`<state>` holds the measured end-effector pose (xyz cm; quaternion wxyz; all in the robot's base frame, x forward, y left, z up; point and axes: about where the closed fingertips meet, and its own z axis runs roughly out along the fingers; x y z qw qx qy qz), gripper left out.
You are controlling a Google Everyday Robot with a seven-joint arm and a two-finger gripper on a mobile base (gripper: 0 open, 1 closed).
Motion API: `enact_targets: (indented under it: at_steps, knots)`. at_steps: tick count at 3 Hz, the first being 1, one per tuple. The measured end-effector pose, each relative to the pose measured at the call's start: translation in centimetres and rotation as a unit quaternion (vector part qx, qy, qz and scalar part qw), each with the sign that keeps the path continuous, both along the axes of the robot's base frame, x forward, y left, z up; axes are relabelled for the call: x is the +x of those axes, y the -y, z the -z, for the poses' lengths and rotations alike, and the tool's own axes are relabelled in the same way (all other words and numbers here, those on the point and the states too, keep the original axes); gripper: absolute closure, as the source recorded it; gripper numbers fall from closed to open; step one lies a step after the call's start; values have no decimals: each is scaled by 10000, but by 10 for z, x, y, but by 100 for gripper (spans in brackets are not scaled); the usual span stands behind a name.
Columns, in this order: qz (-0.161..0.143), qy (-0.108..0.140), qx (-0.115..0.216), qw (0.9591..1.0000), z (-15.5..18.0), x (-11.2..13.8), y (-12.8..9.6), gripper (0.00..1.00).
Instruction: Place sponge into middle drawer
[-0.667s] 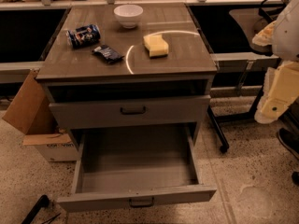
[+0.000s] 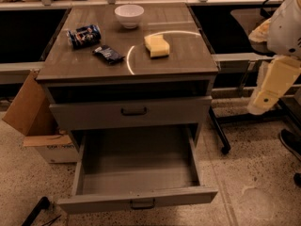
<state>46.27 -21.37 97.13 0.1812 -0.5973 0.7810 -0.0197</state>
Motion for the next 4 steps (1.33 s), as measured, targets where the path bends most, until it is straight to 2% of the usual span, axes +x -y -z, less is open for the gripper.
enact_targets:
  at_steps: [1,2,3,4]
  knots:
    - [-30,102,615,9980,7,34,-11,0]
    - [111,249,1325,9908,19,73,-33,0]
    - [105,242,1312,9910,19,72,-33,0]
    - [93,398,1461,9884,21,93,-41,0]
